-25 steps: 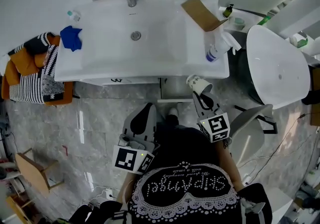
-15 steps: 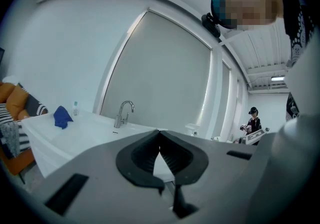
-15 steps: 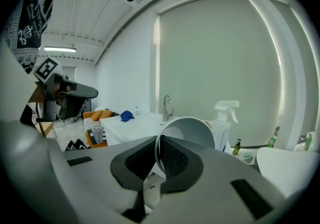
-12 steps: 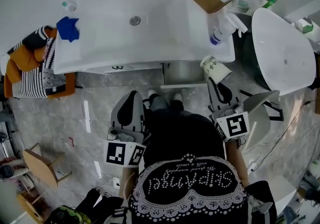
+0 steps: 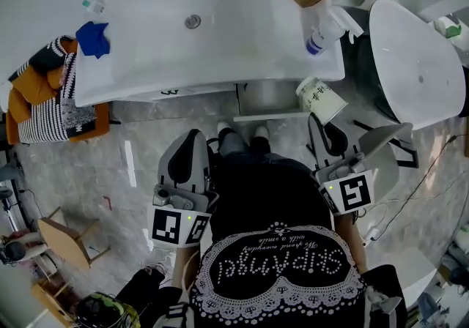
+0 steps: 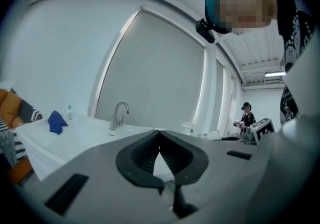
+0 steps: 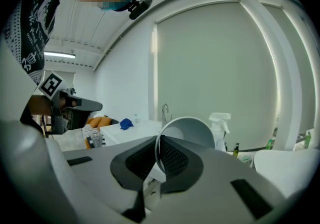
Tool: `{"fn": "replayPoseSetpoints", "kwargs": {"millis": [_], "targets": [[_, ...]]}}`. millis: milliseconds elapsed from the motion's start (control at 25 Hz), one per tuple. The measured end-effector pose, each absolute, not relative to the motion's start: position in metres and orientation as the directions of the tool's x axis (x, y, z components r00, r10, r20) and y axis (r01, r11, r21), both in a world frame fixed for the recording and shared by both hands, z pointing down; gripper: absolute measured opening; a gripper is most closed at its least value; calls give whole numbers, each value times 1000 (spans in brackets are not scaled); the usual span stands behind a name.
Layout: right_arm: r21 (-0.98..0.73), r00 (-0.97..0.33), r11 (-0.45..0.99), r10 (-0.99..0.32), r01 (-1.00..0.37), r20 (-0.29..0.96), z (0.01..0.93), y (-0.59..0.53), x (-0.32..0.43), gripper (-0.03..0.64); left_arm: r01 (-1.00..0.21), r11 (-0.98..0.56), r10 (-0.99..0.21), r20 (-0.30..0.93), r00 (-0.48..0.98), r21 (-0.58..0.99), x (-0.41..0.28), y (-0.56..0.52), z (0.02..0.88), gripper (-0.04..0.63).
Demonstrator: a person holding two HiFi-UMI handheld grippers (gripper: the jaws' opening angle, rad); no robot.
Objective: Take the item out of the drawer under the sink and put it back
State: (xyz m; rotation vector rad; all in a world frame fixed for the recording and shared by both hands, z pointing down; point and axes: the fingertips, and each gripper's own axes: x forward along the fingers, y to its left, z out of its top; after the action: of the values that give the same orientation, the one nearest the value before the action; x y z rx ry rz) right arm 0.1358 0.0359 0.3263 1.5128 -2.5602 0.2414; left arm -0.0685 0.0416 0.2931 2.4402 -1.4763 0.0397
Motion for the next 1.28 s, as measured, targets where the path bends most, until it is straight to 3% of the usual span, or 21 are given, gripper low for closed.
{"fn": "replayPoseSetpoints", "kwargs": {"millis": [720,1280], "targets": [[-70,-474,473,-840,-878,264,342,60,135,25,-851,-477,-833,195,517,221,-58,44,290,5],[-97,-384,372,-879,-923,284,322,72,101,25,-674,-686,-668,128,733,275,-23,32,270,5]]}}
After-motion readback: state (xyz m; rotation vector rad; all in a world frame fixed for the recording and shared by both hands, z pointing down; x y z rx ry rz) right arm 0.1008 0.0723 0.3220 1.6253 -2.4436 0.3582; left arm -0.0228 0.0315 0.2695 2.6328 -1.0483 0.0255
